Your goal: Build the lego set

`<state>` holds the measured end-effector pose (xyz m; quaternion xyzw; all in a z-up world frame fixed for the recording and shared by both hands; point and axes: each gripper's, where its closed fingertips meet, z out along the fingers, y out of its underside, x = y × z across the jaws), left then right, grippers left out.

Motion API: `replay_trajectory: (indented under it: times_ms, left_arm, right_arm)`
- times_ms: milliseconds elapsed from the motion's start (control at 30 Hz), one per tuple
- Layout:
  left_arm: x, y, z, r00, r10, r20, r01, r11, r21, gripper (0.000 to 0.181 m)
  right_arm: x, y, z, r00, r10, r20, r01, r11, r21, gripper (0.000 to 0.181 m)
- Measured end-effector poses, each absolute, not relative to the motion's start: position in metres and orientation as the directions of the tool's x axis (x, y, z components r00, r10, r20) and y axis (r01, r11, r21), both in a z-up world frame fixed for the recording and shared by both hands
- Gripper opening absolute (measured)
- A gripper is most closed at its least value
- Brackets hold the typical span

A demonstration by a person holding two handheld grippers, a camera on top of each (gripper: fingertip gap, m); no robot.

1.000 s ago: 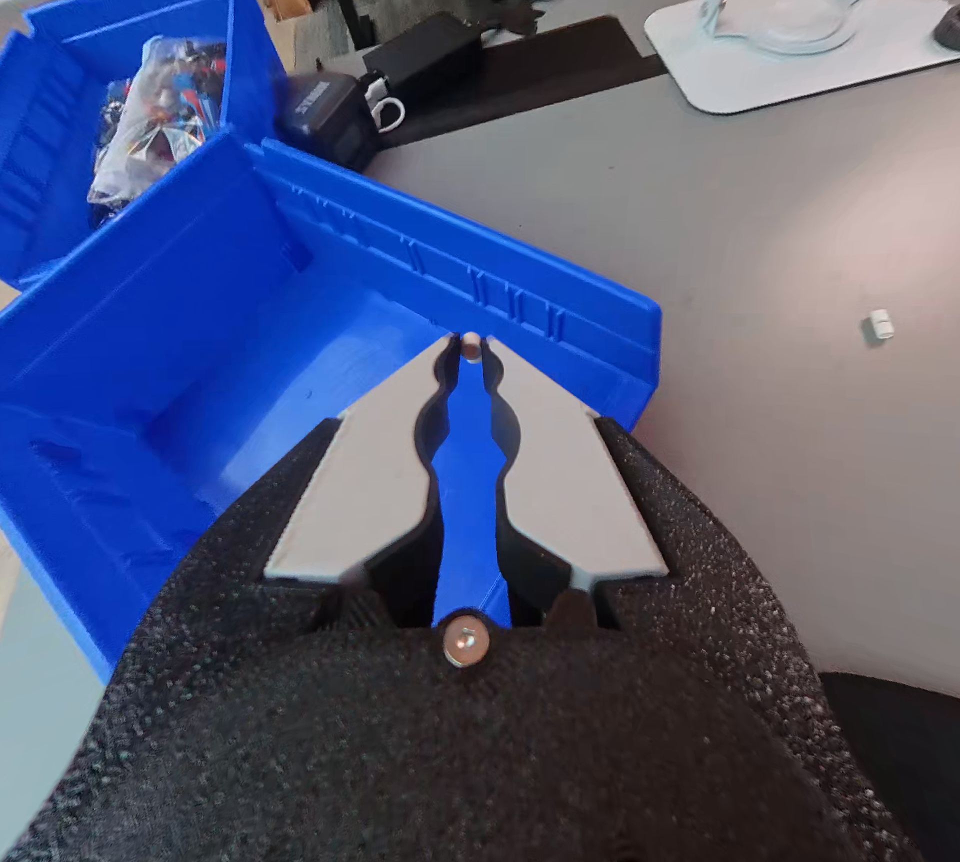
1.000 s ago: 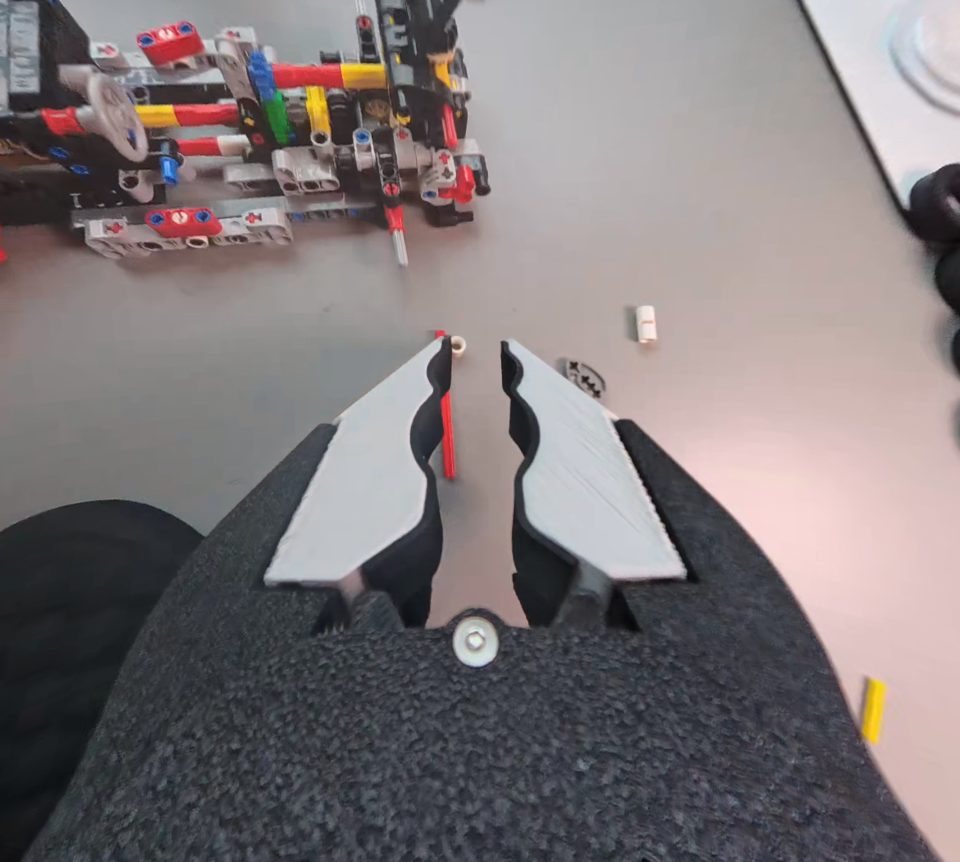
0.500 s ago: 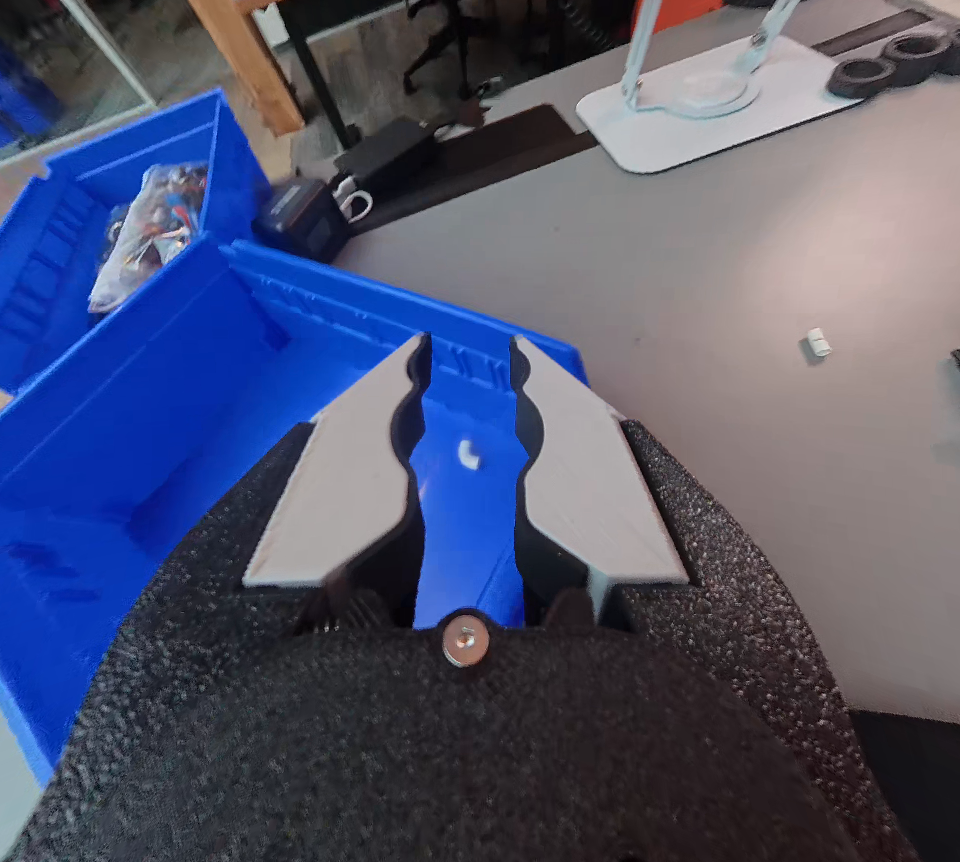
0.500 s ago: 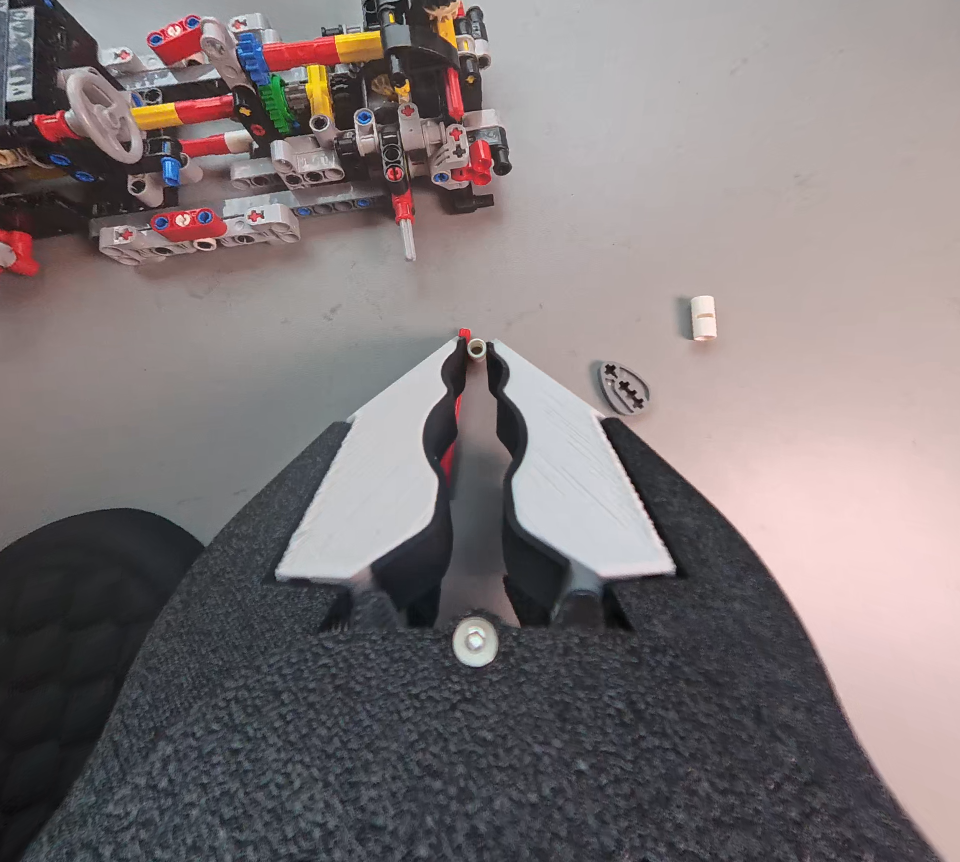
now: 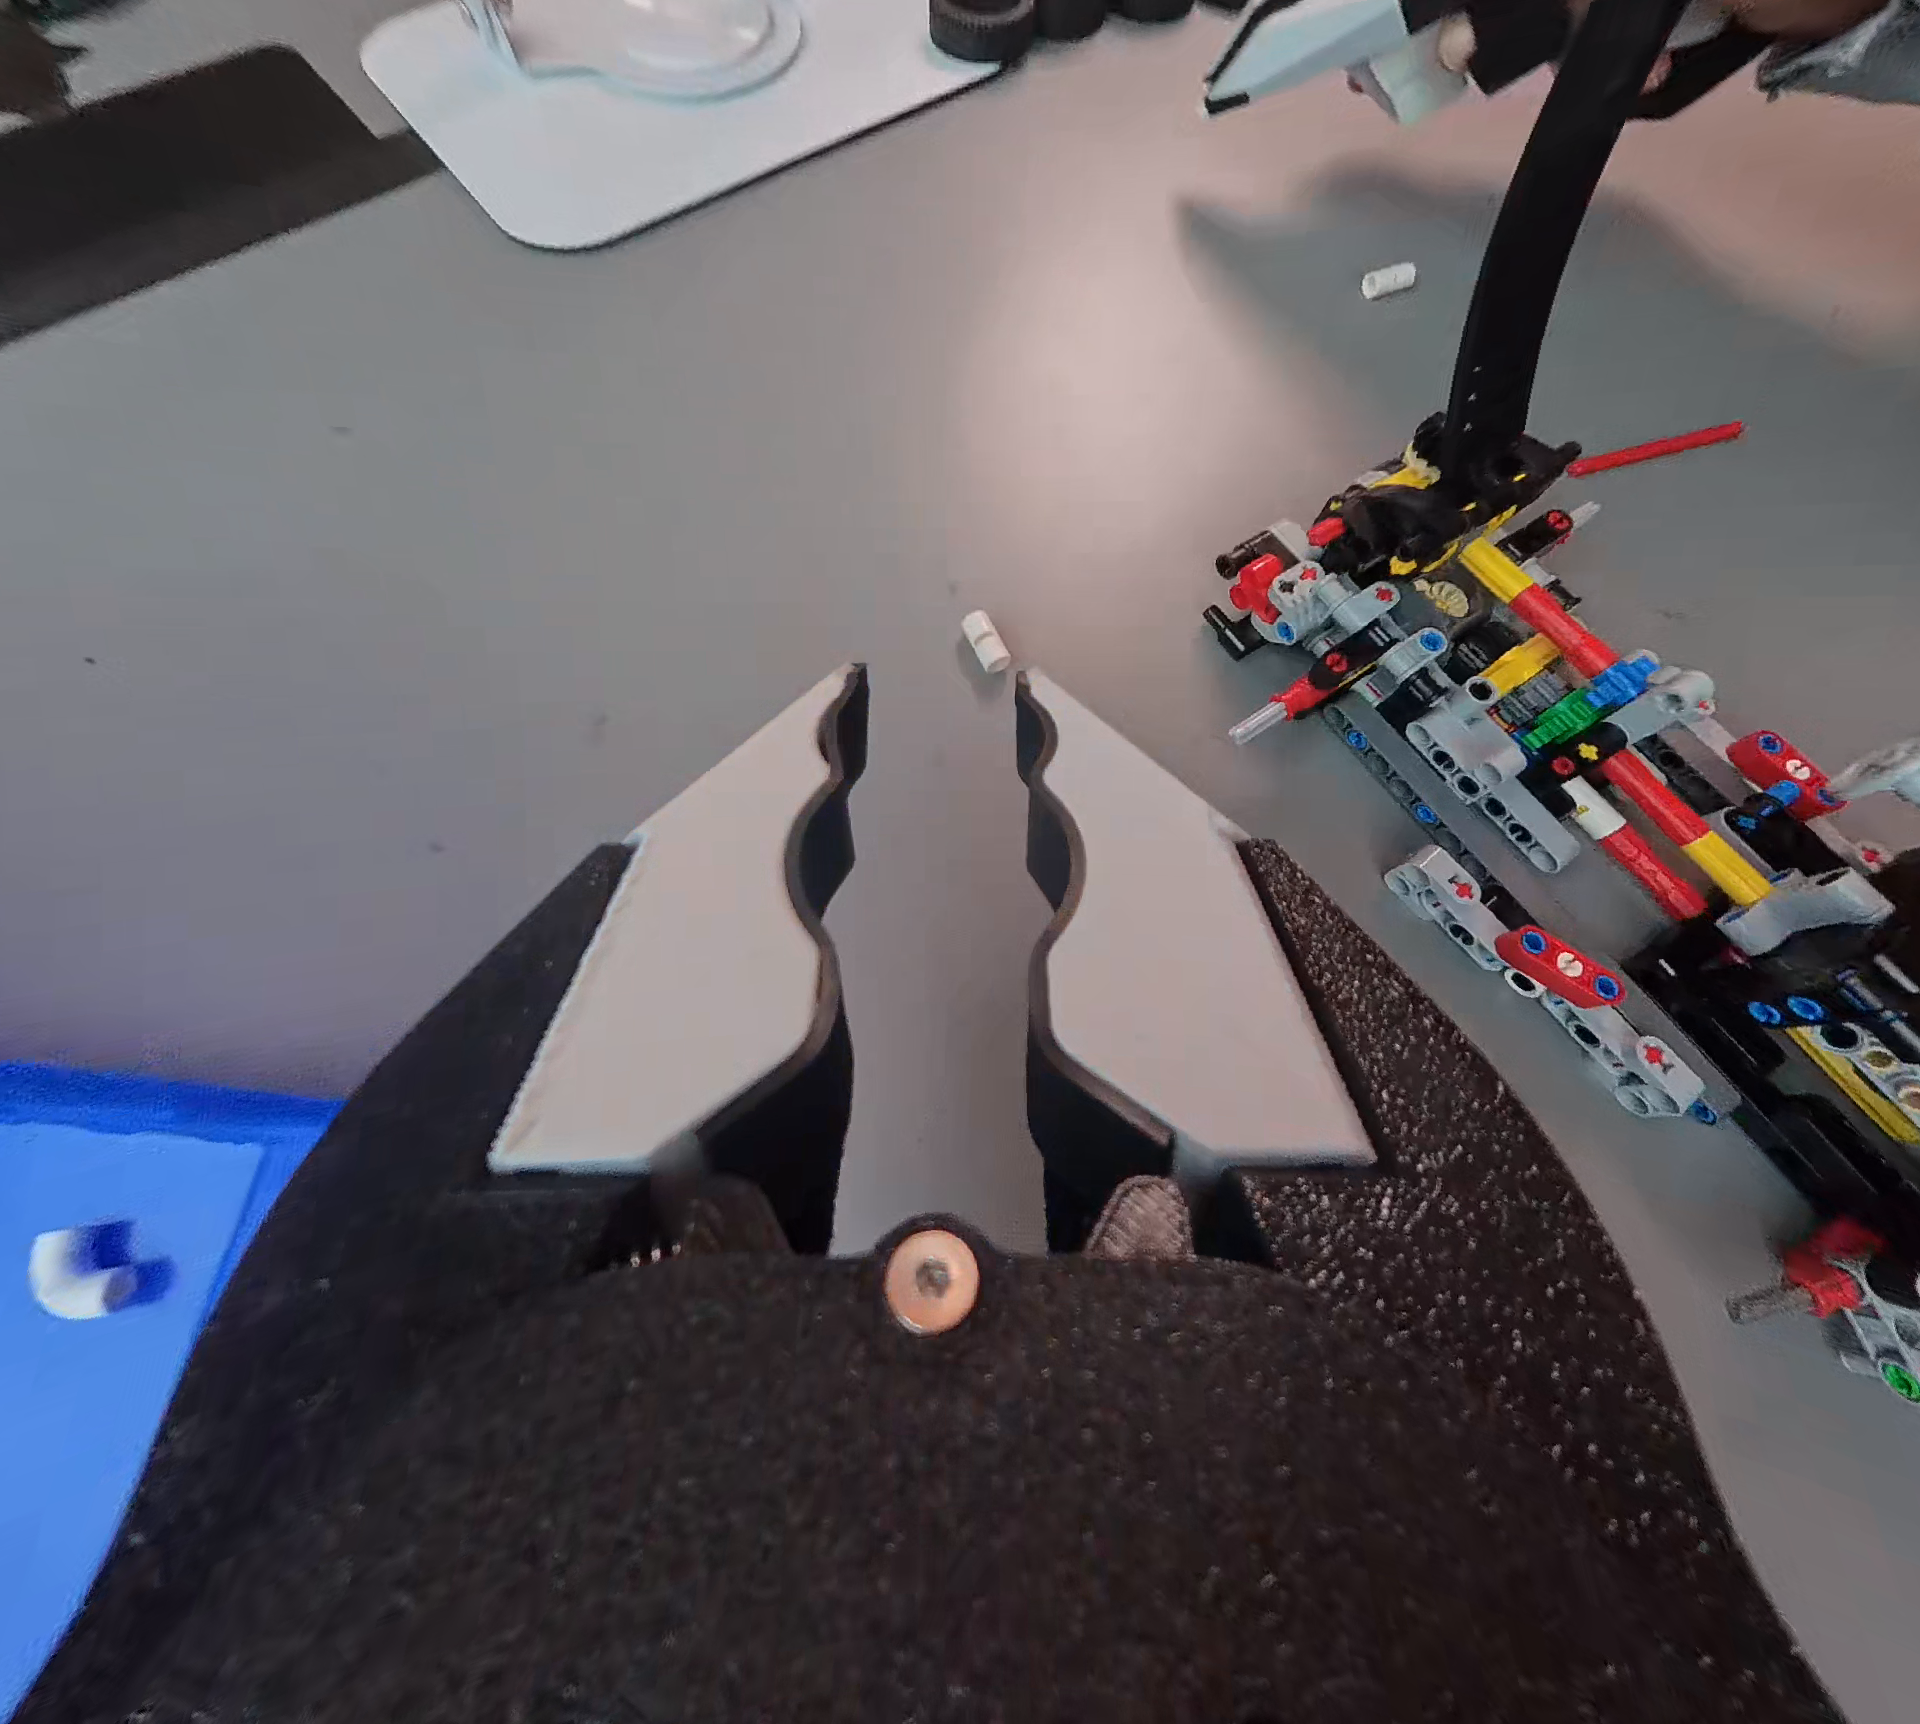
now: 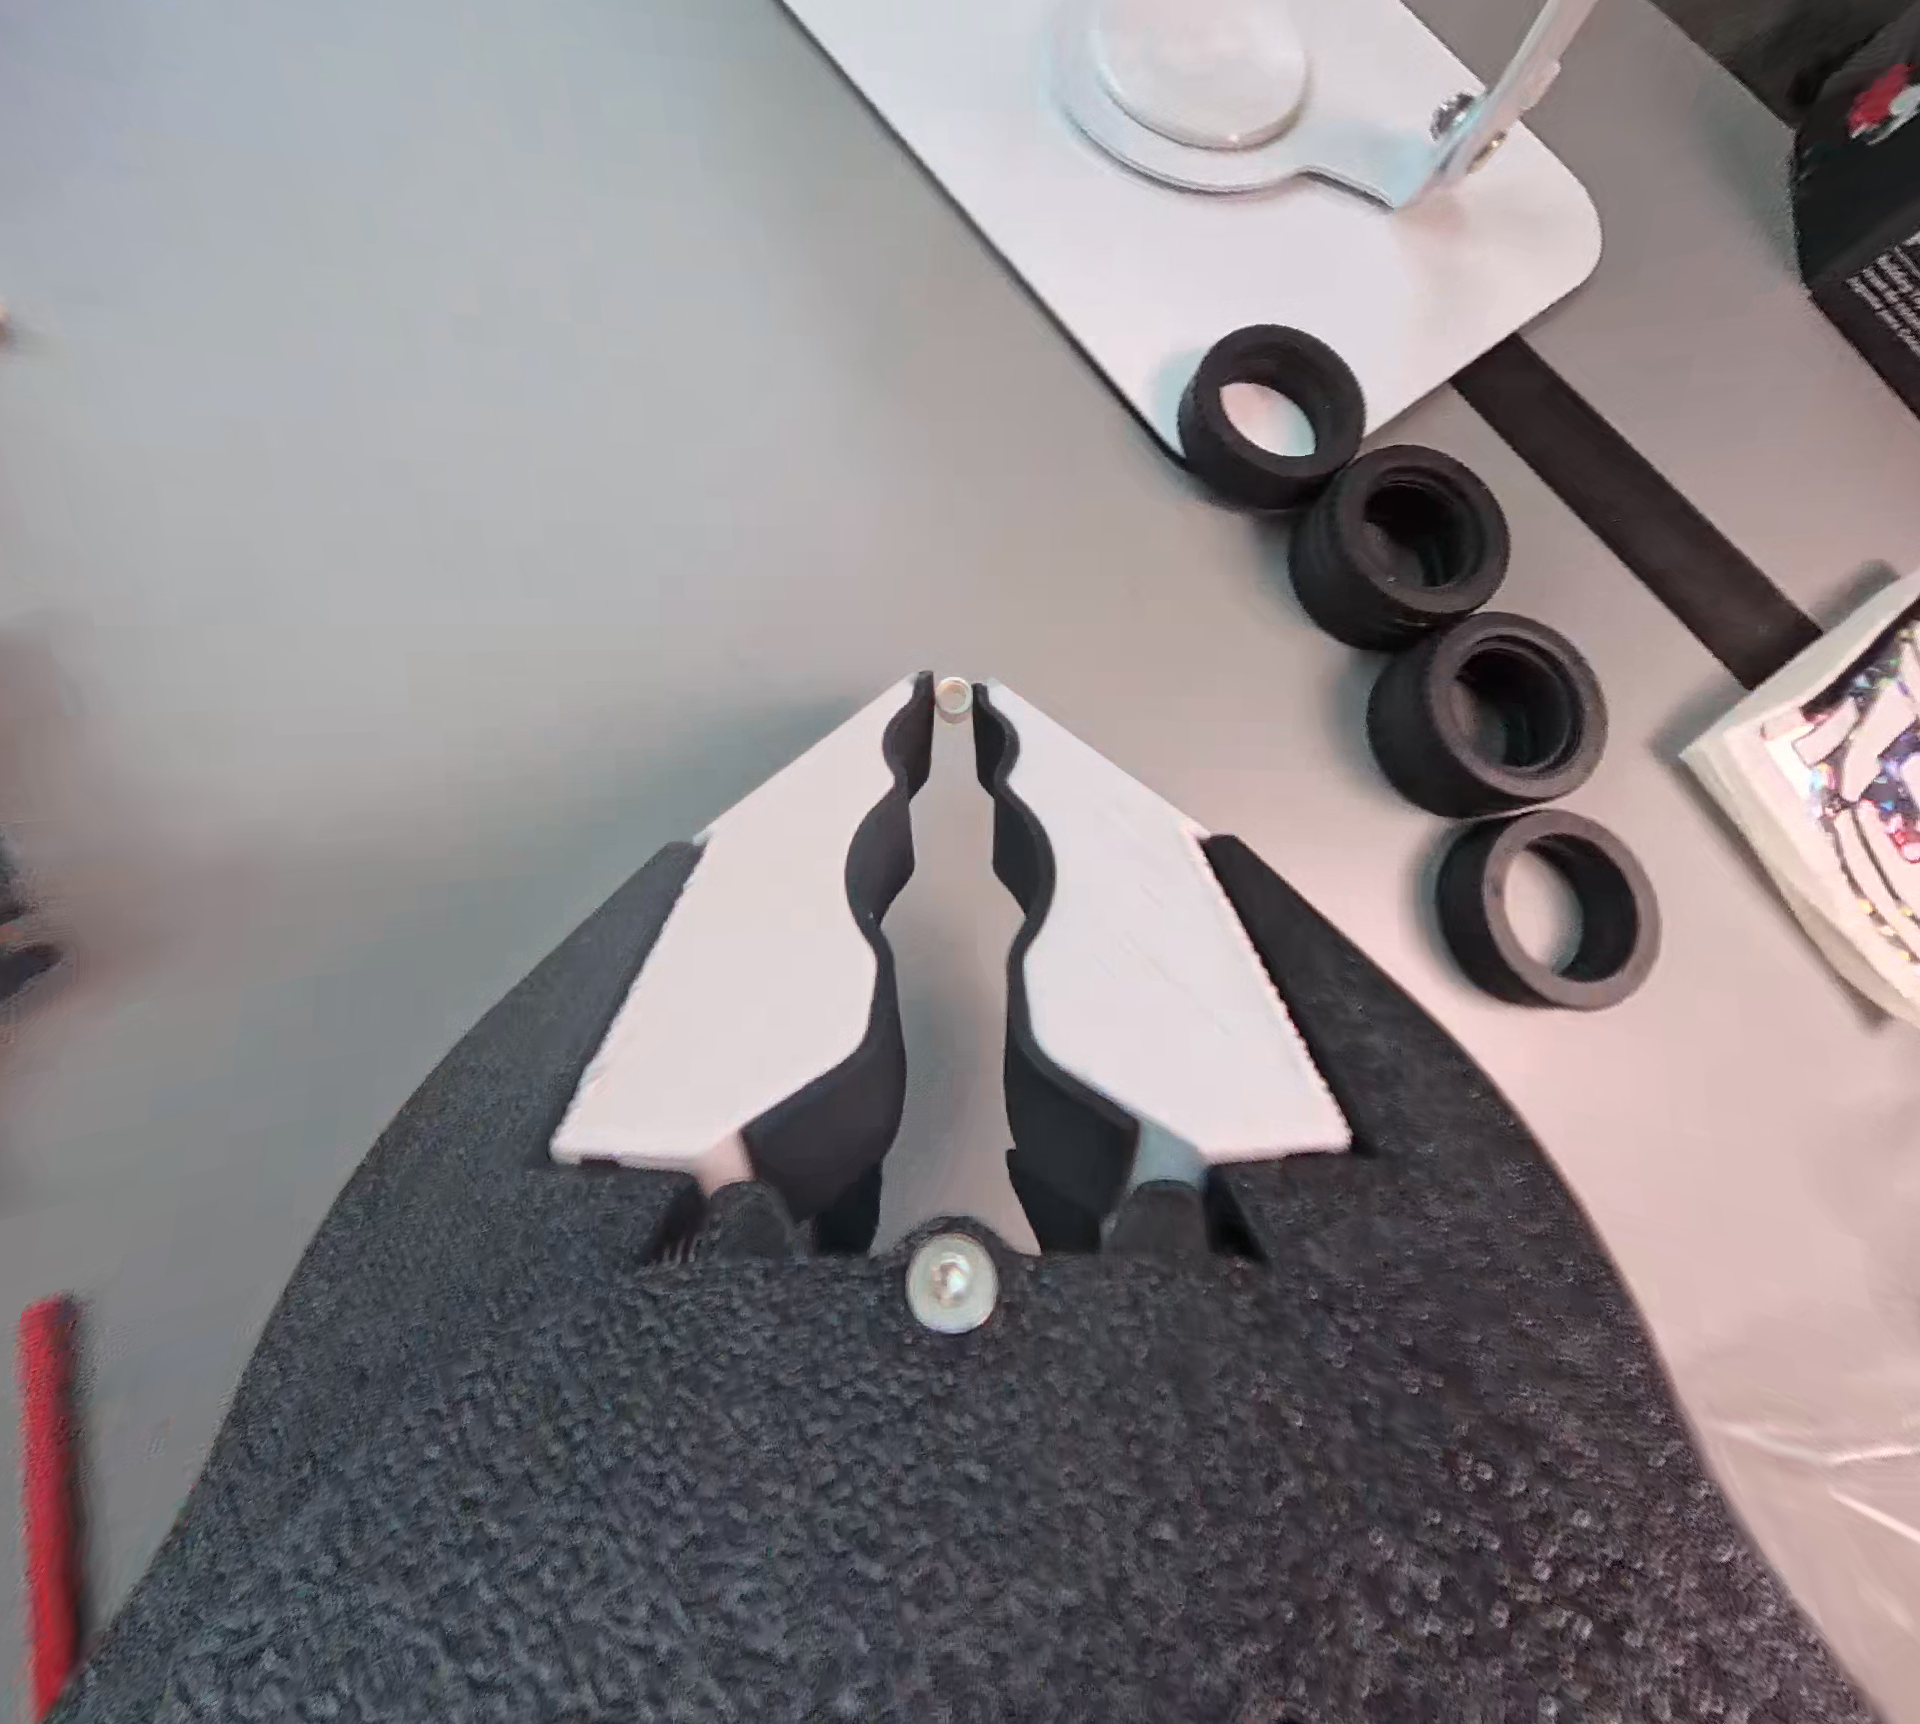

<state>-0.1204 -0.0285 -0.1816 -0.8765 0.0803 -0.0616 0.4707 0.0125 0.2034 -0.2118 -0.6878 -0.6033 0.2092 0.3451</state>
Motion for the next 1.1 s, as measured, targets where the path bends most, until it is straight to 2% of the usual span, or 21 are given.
replay_trajectory:
  times_ms: [167,267,467,600,667,733,800,867,933,1000,1100]
  left_arm:
    - [-0.109,-0.014,-0.215,0.975,-0.212,0.068,-0.083,-0.632,-0.77,0.032]
    - [-0.104,-0.003,-0.229,0.971,-0.231,0.064,-0.109,-0.664,-0.74,0.032]
    - [-0.098,0.013,-0.239,0.958,-0.286,0.027,-0.185,-0.686,-0.704,0.021]
    - [-0.098,0.008,-0.235,0.945,-0.325,-0.022,-0.249,-0.68,-0.689,0.011]
    - [-0.101,0.004,-0.211,0.944,-0.327,-0.05,-0.255,-0.622,-0.74,0.008]
    - [-0.115,0.0,-0.164,0.957,-0.261,-0.127,-0.251,-0.524,-0.814,0.008]
    - [-0.149,-0.011,-0.111,0.97,-0.113,-0.216,-0.244,-0.417,-0.876,0.008]
    - [-0.195,-0.031,-0.077,0.965,0.052,-0.259,-0.22,-0.387,-0.895,0.008]
    - [-0.246,-0.053,-0.07,0.943,0.198,-0.269,-0.162,-0.432,-0.887,0.008]
    - [-0.29,-0.076,-0.092,0.918,0.291,-0.27,-0.071,-0.548,-0.834,0.008]
    - [-0.319,-0.096,-0.125,0.909,0.34,-0.243,0.027,-0.628,-0.777,0.008]
  right_arm:
    - [-0.01,0.231,-0.237,0.203,0.973,0.114,0.755,-0.081,-0.651,0.008]
    - [-0.013,0.234,-0.237,0.204,0.974,0.097,0.752,-0.092,-0.652,0.008]
    - [-0.005,0.219,-0.215,0.18,0.983,0.036,0.668,-0.095,-0.738,0.023]
    - [0.025,0.179,-0.202,0.019,1.0,-0.003,0.668,-0.015,-0.744,0.022]
    - [0.044,0.155,-0.209,-0.081,0.997,-0.009,0.699,0.05,-0.713,0.022]
    - [0.058,0.137,-0.219,-0.142,0.99,-0.01,0.723,0.096,-0.684,0.022]
    - [0.065,0.13,-0.231,-0.145,0.989,-0.001,0.744,0.108,-0.66,0.022]
    - [0.066,0.129,-0.237,-0.141,0.99,0.012,0.749,0.115,-0.652,0.02]
    - [0.066,0.128,-0.236,-0.141,0.99,0.012,0.745,0.114,-0.657,0.008]
    - [0.067,0.126,-0.235,-0.15,0.988,0.029,0.746,0.133,-0.653,0.008]
    - [0.063,0.118,-0.217,-0.153,0.987,0.043,0.693,0.138,-0.707,0.008]
